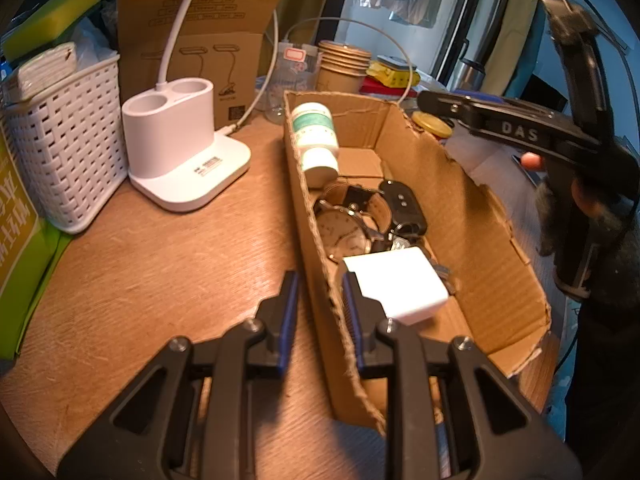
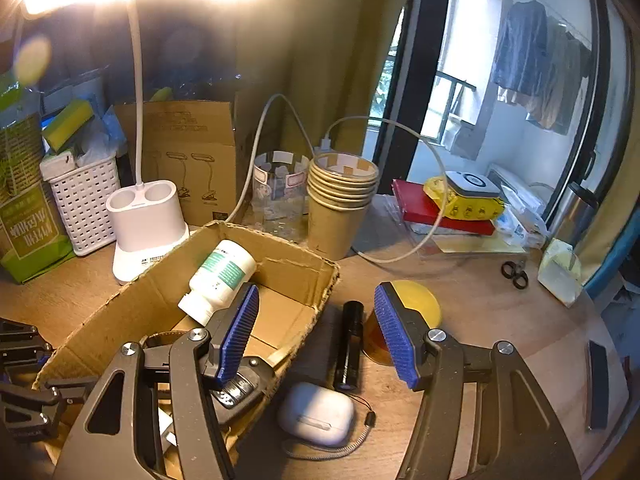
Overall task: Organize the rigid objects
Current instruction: 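Move the right gripper to the white earbuds case and close on it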
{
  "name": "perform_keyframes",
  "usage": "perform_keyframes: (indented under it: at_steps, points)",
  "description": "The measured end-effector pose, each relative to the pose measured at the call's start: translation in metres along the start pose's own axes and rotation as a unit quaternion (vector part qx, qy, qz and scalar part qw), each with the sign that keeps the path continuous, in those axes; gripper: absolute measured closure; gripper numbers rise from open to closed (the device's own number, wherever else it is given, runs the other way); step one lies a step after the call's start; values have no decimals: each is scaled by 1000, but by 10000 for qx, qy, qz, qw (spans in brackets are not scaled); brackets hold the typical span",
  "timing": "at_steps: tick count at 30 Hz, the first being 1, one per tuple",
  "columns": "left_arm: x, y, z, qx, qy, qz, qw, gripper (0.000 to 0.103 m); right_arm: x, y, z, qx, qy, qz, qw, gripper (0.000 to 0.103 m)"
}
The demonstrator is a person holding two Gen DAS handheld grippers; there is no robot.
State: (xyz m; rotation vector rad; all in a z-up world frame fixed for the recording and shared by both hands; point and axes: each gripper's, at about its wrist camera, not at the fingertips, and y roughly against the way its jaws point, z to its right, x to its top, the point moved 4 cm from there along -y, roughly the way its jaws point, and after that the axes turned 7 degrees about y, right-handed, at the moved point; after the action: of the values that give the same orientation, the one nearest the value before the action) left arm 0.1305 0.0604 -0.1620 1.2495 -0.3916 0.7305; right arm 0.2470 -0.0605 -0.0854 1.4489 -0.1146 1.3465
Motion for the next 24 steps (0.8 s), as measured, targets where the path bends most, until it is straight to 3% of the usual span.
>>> perform_keyframes:
  at_steps: [12,24]
  points:
    - [0,0,0,1,-1,-1,10000,80,-21,31,24,-223,-341,160,9990,39]
    - [0,0,0,0,0,0,10000,80,-61,24,36,-108,-540,-109,9984,39]
